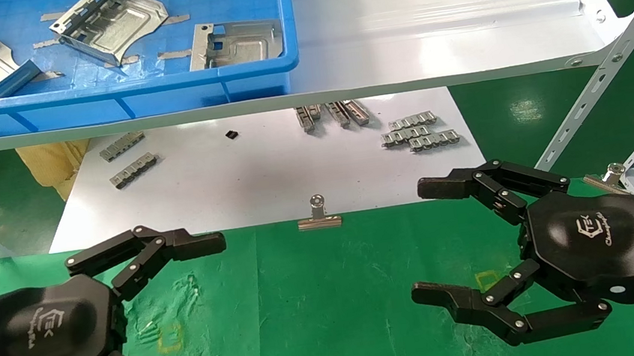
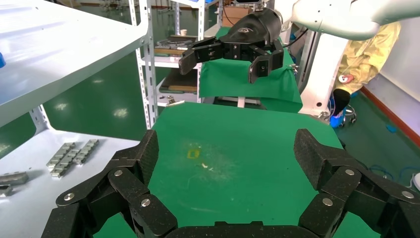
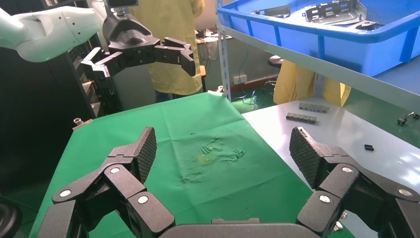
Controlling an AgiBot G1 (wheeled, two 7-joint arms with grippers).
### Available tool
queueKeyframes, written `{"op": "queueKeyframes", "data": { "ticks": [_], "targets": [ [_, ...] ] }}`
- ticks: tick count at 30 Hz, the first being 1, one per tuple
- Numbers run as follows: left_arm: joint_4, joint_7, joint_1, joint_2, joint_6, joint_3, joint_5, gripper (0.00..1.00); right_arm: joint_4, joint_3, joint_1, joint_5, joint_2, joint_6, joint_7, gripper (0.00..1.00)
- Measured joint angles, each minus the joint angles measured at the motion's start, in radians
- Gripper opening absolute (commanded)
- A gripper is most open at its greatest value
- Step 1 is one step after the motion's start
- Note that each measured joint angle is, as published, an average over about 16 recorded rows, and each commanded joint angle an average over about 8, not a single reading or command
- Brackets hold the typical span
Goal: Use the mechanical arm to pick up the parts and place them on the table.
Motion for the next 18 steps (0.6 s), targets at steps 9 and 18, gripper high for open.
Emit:
{"op": "queueKeyframes", "data": {
  "ticks": [9,18],
  "targets": [
    [0.0,0.0,0.0,0.0,0.0,0.0,0.0,1.0,0.0,0.0,0.0,0.0,0.0,0.0,0.0,0.0],
    [-0.001,0.001,-0.002,-0.001,-0.002,-0.001,0.002,1.0,0.0,0.0,0.0,0.0,0.0,0.0,0.0,0.0]
  ]
}}
